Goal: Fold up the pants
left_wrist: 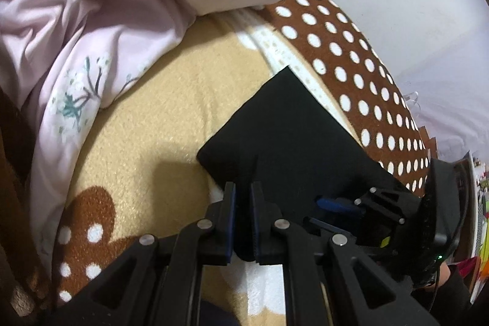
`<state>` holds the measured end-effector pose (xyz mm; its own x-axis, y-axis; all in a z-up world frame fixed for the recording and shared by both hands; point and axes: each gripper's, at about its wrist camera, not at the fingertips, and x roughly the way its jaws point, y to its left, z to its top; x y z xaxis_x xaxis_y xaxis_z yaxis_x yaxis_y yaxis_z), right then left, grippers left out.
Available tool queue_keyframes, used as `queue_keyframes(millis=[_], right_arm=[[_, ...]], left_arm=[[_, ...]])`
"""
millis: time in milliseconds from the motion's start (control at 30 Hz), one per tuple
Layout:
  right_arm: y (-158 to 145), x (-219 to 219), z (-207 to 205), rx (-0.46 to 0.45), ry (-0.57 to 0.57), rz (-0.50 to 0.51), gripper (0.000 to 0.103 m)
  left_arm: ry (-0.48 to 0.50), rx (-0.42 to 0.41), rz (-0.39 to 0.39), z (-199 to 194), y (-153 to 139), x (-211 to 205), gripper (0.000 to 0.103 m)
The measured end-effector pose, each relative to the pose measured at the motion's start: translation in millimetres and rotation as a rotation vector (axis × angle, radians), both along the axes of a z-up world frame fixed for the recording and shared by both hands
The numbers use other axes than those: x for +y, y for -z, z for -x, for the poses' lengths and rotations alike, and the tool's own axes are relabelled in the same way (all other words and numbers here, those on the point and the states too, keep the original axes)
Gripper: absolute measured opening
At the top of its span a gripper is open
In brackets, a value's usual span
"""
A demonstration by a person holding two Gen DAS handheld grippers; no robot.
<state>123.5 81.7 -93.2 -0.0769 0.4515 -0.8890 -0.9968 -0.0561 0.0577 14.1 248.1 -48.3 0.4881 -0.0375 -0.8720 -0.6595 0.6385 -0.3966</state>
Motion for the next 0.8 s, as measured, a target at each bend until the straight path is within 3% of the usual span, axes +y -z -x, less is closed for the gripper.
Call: queue_keyframes(millis=[67,200,400,567,700,733,767,800], right_arm=[[-3.2,-0.4,-1.2,-0.026,-0.026,0.004,0.049],[0.8,7.4,-9.9,0.039,-0.042,0.029,0.050],[-7.7,17.6,-29.4,0.088,0.031,-0.041,0.050],[6.2,26.7,-21.6,-0.009,-0.024,-0.009,0.051],[6.8,35.9,-27.7,0.026,-0.008,-0.004,0.051],[7.5,36.9,-26.9,0.020,-0.014,0.004,0.049],[6.8,38.3,-24.7,0.012,-0.029,0.020,0.021],[5.2,40.0,-23.6,0.023,-0.049,0.035,0.006]], left_arm=[[-0.017,0.001,0.012,2.7,1.0,3.3,0.011],[-0.038,-0.003,0.015,7.6,-0.6,7.6,0.011],[-0.053,-0.011,0.021,11.8,-1.7,12.2,0.011],[-0.034,-0.012,0.025,9.0,-0.8,8.1,0.011],[-0.023,-0.013,0.027,6.9,0.5,5.9,0.011],[-0.021,-0.012,0.027,6.6,0.8,5.5,0.011],[-0.019,-0.011,0.028,6.3,1.2,5.4,0.011],[-0.019,-0.011,0.029,6.4,1.3,5.6,0.011]])
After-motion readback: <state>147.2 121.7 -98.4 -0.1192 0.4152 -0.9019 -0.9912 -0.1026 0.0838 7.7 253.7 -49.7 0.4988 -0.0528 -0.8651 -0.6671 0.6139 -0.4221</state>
